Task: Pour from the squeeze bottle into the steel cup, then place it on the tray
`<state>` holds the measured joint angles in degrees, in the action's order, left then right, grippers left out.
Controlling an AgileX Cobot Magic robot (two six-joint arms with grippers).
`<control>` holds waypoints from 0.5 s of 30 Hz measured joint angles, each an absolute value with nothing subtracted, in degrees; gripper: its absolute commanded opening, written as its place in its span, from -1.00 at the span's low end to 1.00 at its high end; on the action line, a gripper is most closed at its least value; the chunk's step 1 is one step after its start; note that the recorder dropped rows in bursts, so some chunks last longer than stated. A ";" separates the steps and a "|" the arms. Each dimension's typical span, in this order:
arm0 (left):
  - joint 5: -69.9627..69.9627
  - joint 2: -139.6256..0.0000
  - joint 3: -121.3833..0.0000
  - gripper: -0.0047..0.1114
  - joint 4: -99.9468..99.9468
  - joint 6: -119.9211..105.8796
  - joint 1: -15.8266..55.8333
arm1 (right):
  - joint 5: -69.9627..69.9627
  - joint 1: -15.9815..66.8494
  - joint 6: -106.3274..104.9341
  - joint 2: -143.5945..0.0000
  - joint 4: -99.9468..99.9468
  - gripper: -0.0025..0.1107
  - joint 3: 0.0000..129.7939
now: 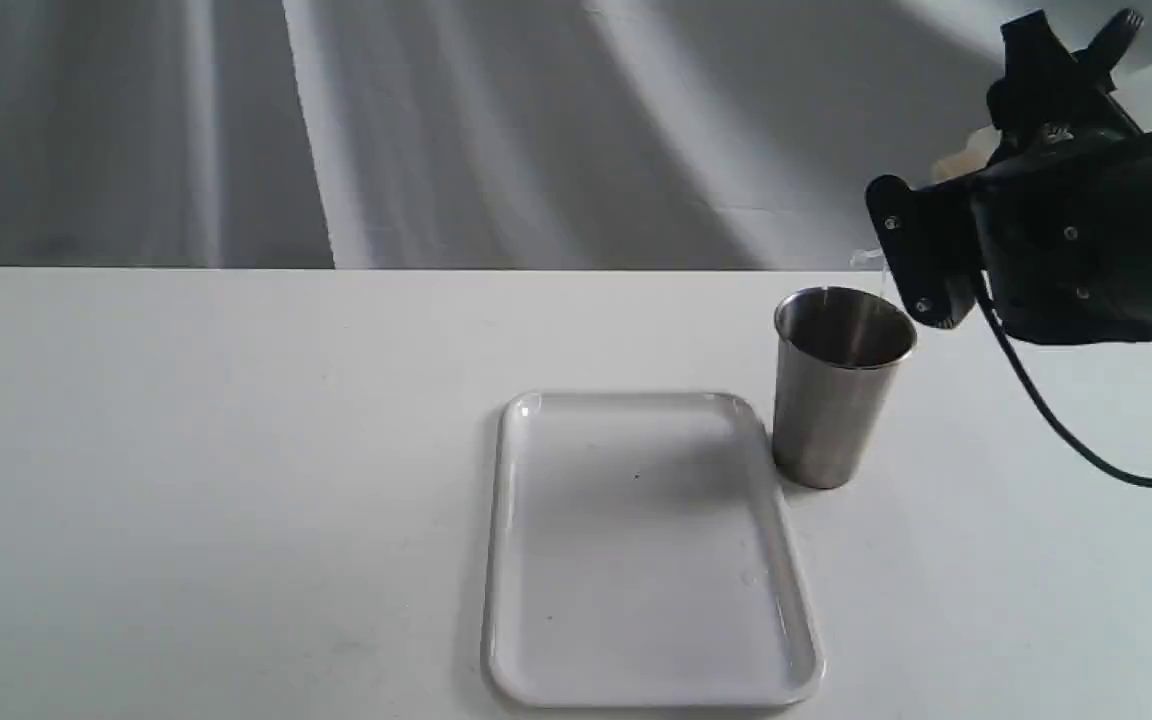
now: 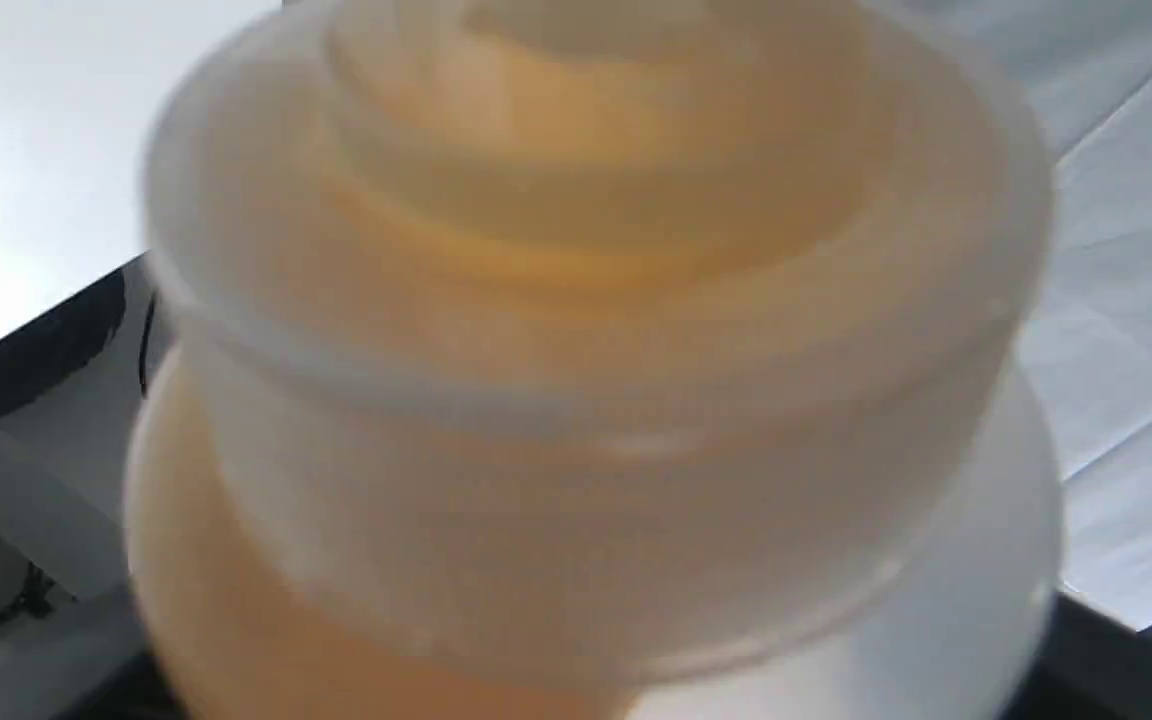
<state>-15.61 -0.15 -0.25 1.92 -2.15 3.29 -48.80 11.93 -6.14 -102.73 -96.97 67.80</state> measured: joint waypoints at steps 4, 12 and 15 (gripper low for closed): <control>-15.61 -0.15 -0.26 -0.92 1.92 -2.15 3.29 | -48.89 11.93 -6.58 -102.73 -97.26 -0.91 67.80; -15.61 -0.15 -0.26 -0.92 1.92 -2.15 3.29 | -48.89 11.93 -7.13 -102.73 -97.60 -0.91 67.80; -15.61 -0.15 -0.26 -0.92 1.92 -2.15 3.29 | -48.89 11.93 -7.23 -102.73 -97.71 -0.91 67.80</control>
